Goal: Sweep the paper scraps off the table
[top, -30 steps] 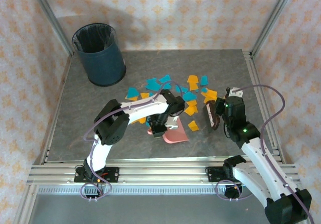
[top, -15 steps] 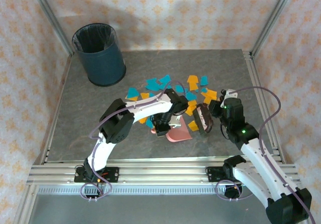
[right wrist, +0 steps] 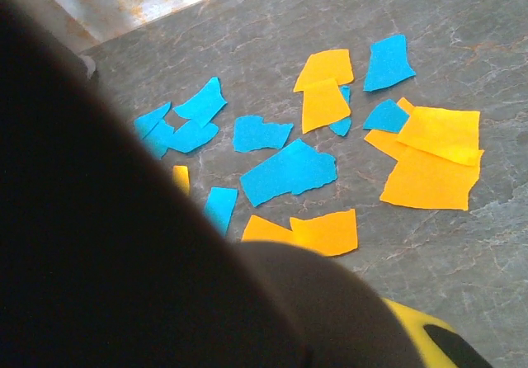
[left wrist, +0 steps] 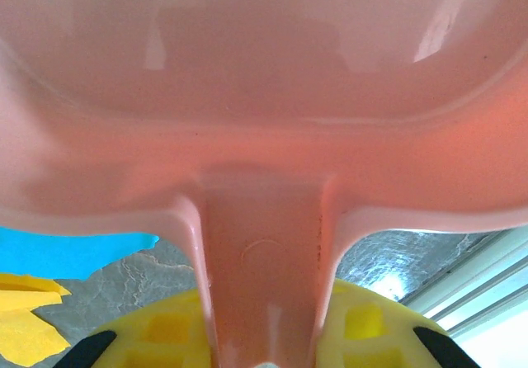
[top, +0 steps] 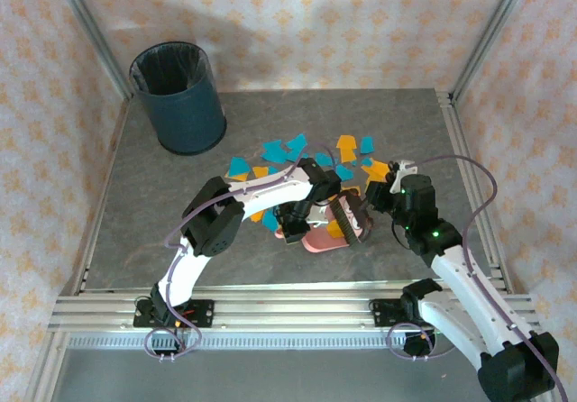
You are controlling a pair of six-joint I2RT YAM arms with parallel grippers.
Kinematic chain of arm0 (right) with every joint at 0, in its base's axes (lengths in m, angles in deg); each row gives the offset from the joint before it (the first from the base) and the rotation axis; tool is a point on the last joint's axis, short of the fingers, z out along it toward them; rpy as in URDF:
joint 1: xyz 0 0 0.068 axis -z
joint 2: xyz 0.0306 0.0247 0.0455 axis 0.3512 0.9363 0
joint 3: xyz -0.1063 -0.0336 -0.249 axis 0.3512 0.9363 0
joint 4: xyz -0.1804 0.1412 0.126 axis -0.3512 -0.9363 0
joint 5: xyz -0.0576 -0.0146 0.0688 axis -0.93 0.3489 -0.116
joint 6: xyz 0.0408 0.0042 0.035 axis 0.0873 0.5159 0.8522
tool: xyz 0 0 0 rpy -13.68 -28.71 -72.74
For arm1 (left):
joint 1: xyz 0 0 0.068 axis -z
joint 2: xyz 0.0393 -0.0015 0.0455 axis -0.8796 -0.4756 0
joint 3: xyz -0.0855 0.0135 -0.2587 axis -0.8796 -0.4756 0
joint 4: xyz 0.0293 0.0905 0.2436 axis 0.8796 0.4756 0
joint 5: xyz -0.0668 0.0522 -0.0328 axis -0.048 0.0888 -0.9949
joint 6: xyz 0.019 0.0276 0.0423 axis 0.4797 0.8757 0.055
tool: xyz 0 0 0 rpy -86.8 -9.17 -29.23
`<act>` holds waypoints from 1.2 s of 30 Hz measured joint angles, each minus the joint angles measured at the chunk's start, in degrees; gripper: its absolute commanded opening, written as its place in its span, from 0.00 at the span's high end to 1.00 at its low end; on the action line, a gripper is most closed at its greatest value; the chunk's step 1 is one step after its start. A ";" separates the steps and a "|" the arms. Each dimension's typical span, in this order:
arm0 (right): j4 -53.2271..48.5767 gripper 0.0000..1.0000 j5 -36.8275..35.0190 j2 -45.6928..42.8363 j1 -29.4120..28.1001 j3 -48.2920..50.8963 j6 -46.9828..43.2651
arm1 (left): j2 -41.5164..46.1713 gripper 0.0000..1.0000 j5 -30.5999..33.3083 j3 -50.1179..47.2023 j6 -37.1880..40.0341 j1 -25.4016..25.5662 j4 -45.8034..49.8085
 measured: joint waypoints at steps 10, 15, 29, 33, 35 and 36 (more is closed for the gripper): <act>0.44 1.00 -4.66 -2.21 0.00 -2.62 -0.02 | 0.04 1.00 0.15 -1.11 -2.58 -2.64 -2.43; 1.57 1.00 -11.50 -2.01 0.00 -3.50 -0.46 | 0.04 1.00 0.33 -1.14 -3.52 -3.93 -3.21; 6.49 1.00 -22.95 11.69 0.00 -9.11 -10.93 | 0.04 1.00 0.39 -0.85 -4.31 -4.55 -3.34; 8.70 1.00 -21.62 15.21 0.02 -9.11 -13.51 | 0.02 1.00 0.39 -0.42 -4.31 -5.05 -3.26; 9.81 1.00 -20.20 16.52 0.00 -9.11 -14.56 | 0.02 1.00 0.42 -0.13 -4.31 -5.20 -3.17; 10.36 1.00 -19.23 17.09 0.00 -9.11 -15.13 | 0.02 1.00 0.42 0.11 -4.31 -5.27 -3.13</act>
